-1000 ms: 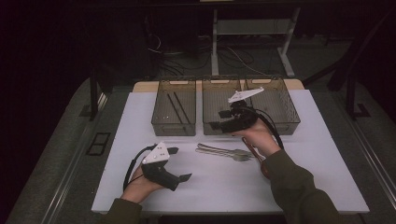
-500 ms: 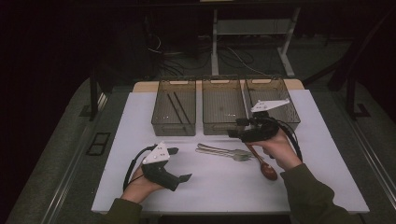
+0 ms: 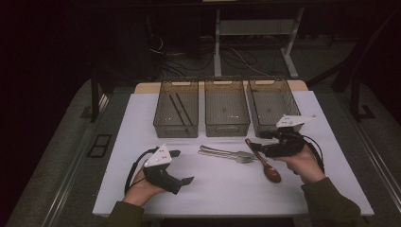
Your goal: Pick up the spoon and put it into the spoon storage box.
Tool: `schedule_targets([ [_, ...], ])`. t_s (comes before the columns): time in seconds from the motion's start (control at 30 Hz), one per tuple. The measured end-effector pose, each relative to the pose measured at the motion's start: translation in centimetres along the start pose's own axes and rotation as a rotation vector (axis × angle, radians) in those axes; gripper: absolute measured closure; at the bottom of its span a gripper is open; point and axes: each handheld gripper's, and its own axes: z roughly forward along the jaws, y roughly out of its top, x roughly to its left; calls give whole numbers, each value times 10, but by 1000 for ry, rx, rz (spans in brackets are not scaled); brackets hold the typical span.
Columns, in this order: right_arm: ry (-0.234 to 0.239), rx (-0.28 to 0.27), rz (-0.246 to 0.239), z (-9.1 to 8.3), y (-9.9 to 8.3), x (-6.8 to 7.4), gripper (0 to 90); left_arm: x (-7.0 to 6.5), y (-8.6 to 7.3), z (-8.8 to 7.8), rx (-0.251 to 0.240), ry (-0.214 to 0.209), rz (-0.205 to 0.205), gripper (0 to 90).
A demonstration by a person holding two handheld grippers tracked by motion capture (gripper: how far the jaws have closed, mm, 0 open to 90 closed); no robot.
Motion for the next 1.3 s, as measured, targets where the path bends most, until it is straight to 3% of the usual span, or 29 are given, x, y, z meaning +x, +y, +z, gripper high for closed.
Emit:
schedule_targets([
  [0.57,-43,35,14,-32,-46,-4,320,1,-2,-1,13,6,1,0],
  [1.03,-72,95,50,-40,-80,-11,320,3,-5,1,24,6,0,0],
  [1.3,-67,143,62,-34,-89,-14,321,3,-6,1,22,7,-3,0],
])
